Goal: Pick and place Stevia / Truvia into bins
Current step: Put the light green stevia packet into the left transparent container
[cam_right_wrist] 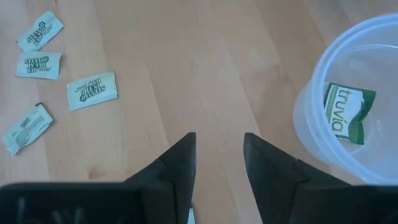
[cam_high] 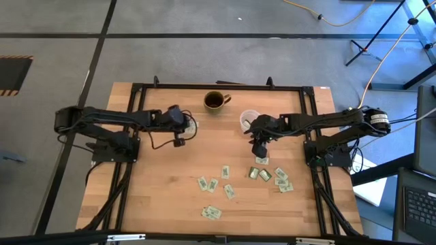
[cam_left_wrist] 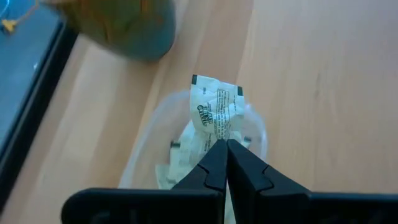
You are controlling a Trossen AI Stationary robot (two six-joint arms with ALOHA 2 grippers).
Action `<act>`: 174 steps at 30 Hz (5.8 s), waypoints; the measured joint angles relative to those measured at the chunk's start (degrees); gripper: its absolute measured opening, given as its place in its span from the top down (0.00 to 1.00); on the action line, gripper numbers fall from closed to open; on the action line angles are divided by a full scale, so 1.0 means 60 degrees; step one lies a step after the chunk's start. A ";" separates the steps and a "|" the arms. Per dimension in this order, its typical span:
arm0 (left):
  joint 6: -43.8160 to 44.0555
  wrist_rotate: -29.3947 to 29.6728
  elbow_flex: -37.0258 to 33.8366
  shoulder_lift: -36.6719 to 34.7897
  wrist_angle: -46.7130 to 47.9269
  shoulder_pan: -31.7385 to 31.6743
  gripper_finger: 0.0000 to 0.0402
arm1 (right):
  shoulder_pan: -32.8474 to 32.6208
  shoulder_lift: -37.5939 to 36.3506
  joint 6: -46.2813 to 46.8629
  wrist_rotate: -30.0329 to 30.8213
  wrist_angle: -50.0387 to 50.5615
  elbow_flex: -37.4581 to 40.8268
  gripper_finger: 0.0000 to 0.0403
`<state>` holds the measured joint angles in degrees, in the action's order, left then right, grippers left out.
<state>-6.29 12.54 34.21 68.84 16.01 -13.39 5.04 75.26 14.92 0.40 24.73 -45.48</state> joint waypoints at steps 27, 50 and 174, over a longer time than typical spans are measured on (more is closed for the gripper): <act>0.0682 -0.0035 -0.0673 0.0124 -0.0541 -0.0600 0.82 | -0.0571 0.0000 0.0815 0.0000 0.0865 0.0117 0.66; 0.0594 -0.0324 -0.0665 -0.0842 -0.1221 -0.0597 0.85 | -0.2401 0.1544 0.2004 0.1027 0.1256 0.0125 0.66; -0.2910 -0.6288 0.0846 0.3377 -0.9068 0.1651 0.99 | -0.1198 0.1912 -0.3569 -0.2838 -0.6773 -0.1103 0.84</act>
<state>-23.75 -25.19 39.29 89.10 -38.39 -3.49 -2.15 86.74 -6.50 -16.62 -15.91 -52.10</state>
